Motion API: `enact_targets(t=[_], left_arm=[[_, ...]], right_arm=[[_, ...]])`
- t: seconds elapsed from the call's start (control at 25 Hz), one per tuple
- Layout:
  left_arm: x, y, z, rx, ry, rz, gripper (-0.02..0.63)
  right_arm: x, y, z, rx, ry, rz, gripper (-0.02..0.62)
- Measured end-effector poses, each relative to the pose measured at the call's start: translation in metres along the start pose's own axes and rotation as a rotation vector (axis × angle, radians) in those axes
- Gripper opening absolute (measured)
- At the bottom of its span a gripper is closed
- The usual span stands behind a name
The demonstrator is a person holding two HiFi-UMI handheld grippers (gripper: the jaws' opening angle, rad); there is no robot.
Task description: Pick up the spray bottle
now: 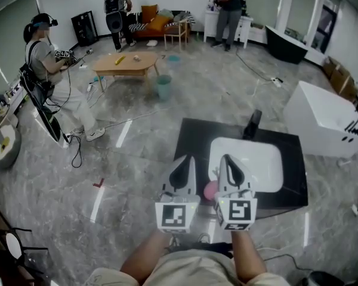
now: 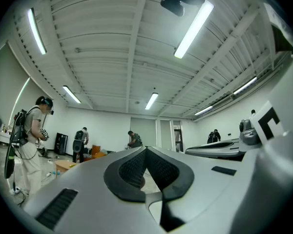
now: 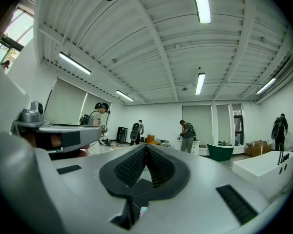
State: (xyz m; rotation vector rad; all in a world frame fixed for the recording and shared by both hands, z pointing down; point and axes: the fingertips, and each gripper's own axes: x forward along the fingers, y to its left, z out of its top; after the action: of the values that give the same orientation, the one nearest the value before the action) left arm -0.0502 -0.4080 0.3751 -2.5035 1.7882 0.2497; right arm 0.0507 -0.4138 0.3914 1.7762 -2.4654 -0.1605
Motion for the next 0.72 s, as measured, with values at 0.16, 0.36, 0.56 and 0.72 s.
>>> enact_targets(t=[0.16,0.36,0.56,0.72], left_arm=[[0.008,-0.004,-0.003,0.005,0.0,0.001,0.002],[0.017,-0.008,-0.006,0.004,0.004,0.006,0.002],[0.025,-0.011,-0.007,0.016,0.003,-0.001,0.002],[0.03,-0.01,-0.008,0.007,0.005,0.003,0.002]], right_arm=[[0.007,-0.01,-0.006,0.003,0.007,-0.005,0.006],[0.014,-0.012,-0.028,-0.012,0.069,0.031,0.006],[0.017,-0.012,-0.054,-0.013,0.138,0.036,0.013],[0.015,-0.007,-0.082,-0.011,0.218,0.065,0.066]])
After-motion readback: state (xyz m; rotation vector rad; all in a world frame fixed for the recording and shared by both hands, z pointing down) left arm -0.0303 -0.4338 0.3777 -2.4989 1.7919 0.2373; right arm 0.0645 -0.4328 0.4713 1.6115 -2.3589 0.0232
